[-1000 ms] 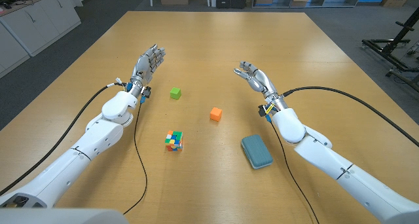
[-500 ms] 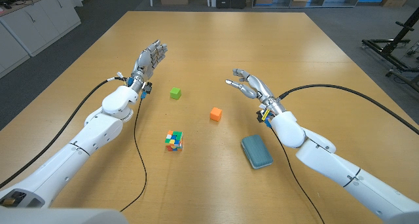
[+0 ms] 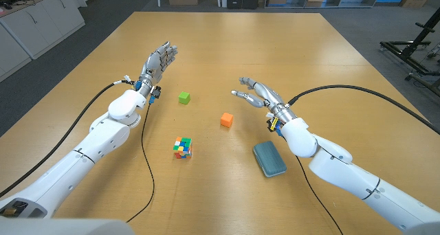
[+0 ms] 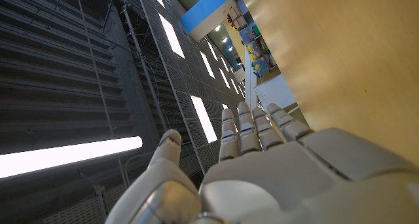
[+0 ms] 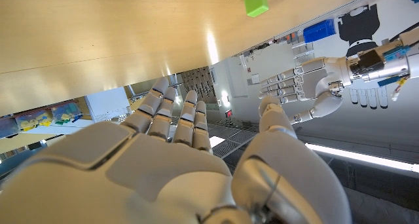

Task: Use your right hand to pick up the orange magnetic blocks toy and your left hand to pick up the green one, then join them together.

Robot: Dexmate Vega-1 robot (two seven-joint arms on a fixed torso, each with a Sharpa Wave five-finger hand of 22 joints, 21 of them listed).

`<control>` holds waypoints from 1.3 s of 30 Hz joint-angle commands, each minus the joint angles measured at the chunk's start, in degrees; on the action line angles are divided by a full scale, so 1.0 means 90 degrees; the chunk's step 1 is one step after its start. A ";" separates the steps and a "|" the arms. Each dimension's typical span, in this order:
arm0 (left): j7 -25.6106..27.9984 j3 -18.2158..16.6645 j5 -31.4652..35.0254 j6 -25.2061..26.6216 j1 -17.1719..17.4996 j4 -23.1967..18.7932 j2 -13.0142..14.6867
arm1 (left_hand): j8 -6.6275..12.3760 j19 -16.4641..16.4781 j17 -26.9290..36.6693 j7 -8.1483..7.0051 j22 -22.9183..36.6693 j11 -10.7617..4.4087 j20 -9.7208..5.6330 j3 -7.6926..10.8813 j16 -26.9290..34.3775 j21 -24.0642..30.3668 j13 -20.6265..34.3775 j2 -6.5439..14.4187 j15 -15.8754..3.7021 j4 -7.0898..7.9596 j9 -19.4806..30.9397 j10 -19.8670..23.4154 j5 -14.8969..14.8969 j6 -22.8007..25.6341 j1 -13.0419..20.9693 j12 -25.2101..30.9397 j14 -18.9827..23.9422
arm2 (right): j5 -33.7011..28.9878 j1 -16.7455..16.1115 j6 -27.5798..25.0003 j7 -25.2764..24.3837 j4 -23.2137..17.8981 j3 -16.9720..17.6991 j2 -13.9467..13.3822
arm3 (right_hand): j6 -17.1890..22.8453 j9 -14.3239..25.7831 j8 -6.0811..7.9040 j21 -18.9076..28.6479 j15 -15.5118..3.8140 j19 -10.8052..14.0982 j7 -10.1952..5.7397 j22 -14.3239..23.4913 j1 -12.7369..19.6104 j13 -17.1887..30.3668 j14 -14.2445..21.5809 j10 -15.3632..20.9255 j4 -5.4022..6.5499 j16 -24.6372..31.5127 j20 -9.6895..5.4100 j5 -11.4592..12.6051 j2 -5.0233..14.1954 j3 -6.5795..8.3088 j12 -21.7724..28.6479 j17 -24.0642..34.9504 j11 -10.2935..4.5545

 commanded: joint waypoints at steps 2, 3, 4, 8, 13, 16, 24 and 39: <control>-0.0063 0.0005 0.0023 -0.0122 0.0054 0.0035 -0.0029 | 0.0031 0.0060 0.0019 -0.0013 0.0038 -0.0006 -0.0262 0.0052 0.0017 -0.0022 -0.0003 0.0063 -0.0021 -0.0024 0.0031 0.0047 -0.0020 0.0063 0.0002 0.0026 0.0058 | -0.0590 0.0286 -0.0897 0.0499 -0.0373 -0.0431 0.0003 | 0.0137 0.0034 0.0048 -0.0003 -0.0010 0.0090 -0.0052 0.0030 0.0096 0.0026 0.0085 0.0093 0.0016 0.0046 0.0010 0.0043 -0.0015 0.0012 0.0060 -0.0003 -0.0029; -0.0065 0.0007 0.0021 -0.0127 0.0060 0.0039 -0.0032 | 0.0032 0.0062 0.0019 -0.0012 0.0038 0.0005 -0.0265 0.0052 0.0017 -0.0022 -0.0004 0.0064 -0.0022 -0.0025 0.0031 0.0046 -0.0021 0.0069 0.0002 0.0024 0.0063 | -0.0617 0.0308 -0.0929 0.0523 -0.0378 -0.0460 0.0009 | 0.0134 0.0035 0.0046 -0.0005 -0.0008 0.0091 -0.0055 0.0030 0.0102 0.0027 0.0085 0.0104 0.0017 0.0045 0.0008 0.0044 -0.0017 0.0012 0.0065 -0.0003 -0.0035; -0.0073 0.0010 0.0018 -0.0134 0.0063 0.0050 -0.0037 | 0.0034 0.0070 0.0019 -0.0009 0.0038 0.0004 -0.0274 0.0053 0.0017 -0.0020 -0.0004 0.0065 -0.0027 -0.0026 0.0031 0.0050 -0.0022 0.0076 0.0003 0.0024 0.0068 | -0.0643 0.0328 -0.0965 0.0549 -0.0386 -0.0486 0.0014 | 0.0143 0.0035 0.0049 -0.0006 -0.0004 0.0093 -0.0055 0.0030 0.0106 0.0027 0.0095 0.0108 0.0018 0.0049 0.0009 0.0044 -0.0017 0.0012 0.0067 -0.0003 -0.0043; -0.0100 0.0021 0.0004 -0.0169 0.0067 0.0094 -0.0063 | 0.0031 0.0084 0.0019 -0.0013 0.0038 -0.0004 -0.0295 0.0054 0.0018 -0.0018 -0.0005 0.0068 -0.0032 -0.0029 0.0031 0.0061 -0.0024 0.0079 0.0004 0.0025 0.0081 | -0.0789 0.0421 -0.1198 0.0702 -0.0459 -0.0602 0.0020 | 0.0325 0.0052 0.0111 -0.0029 -0.0056 0.0125 0.0006 0.0033 0.0167 0.0026 0.0178 0.0217 0.0042 0.0079 0.0002 0.0045 -0.0033 0.0003 0.0108 -0.0005 -0.0013; -0.0171 0.0040 0.0010 -0.0262 0.0060 0.0141 -0.0086 | 0.0030 0.0095 0.0018 -0.0024 0.0038 -0.0008 -0.0314 0.0056 0.0016 -0.0019 -0.0006 0.0072 -0.0046 -0.0034 0.0031 0.0071 -0.0027 0.0091 0.0005 0.0023 0.0093 | -0.1088 0.0580 -0.1628 0.1011 -0.0645 -0.0804 -0.0014 | 0.0334 0.0062 0.0111 -0.0039 -0.0103 0.0139 0.0004 0.0034 0.0194 0.0025 0.0259 0.0247 0.0050 0.0109 0.0008 0.0046 -0.0044 -0.0002 0.0118 -0.0006 0.0002; -0.0203 0.0040 0.0008 -0.0326 0.0059 0.0167 -0.0103 | 0.0026 0.0096 0.0019 -0.0029 0.0038 -0.0009 -0.0319 0.0056 0.0012 -0.0021 -0.0007 0.0073 -0.0043 -0.0037 0.0031 0.0067 -0.0029 0.0089 0.0005 0.0019 0.0091 | -0.1240 0.0647 -0.1808 0.1151 -0.0746 -0.0894 -0.0045 | 0.0366 0.0071 0.0120 -0.0047 -0.0126 0.0164 -0.0022 0.0035 0.0224 0.0030 0.0359 0.0274 0.0057 0.0149 0.0018 0.0047 -0.0050 -0.0006 0.0131 -0.0004 -0.0056; -0.0234 0.0016 -0.0005 -0.0308 0.0037 0.0132 -0.0069 | 0.0014 0.0085 0.0019 -0.0031 0.0038 -0.0032 -0.0302 0.0057 -0.0001 -0.0033 -0.0008 0.0077 -0.0047 -0.0044 0.0031 0.0054 -0.0033 0.0082 0.0006 0.0006 0.0081 | -0.1881 0.0971 -0.2499 0.1775 -0.0996 -0.1311 -0.0074 | 0.0391 0.0080 0.0119 -0.0104 -0.0129 0.0107 -0.0131 0.0035 0.0322 0.0039 0.0384 0.0262 0.0045 0.0152 0.0024 0.0055 -0.0077 -0.0003 0.0131 -0.0009 -0.0156; -0.0248 0.0025 -0.0017 -0.0245 0.0022 0.0033 -0.0048 | 0.0005 0.0069 0.0019 0.0003 0.0039 0.0012 -0.0312 0.0058 -0.0020 -0.0051 -0.0011 0.0081 -0.0024 -0.0056 0.0031 0.0049 -0.0040 0.0098 0.0006 -0.0011 0.0071 | -0.2864 0.1564 -0.3275 0.2971 -0.1089 -0.1937 -0.0050 | 0.0555 0.0088 0.0157 -0.0143 -0.0213 0.0185 -0.0312 0.0033 0.0467 0.0032 0.0537 0.0441 0.0043 0.0194 -0.0025 0.0079 -0.0174 -0.0017 0.0194 -0.0025 -0.0313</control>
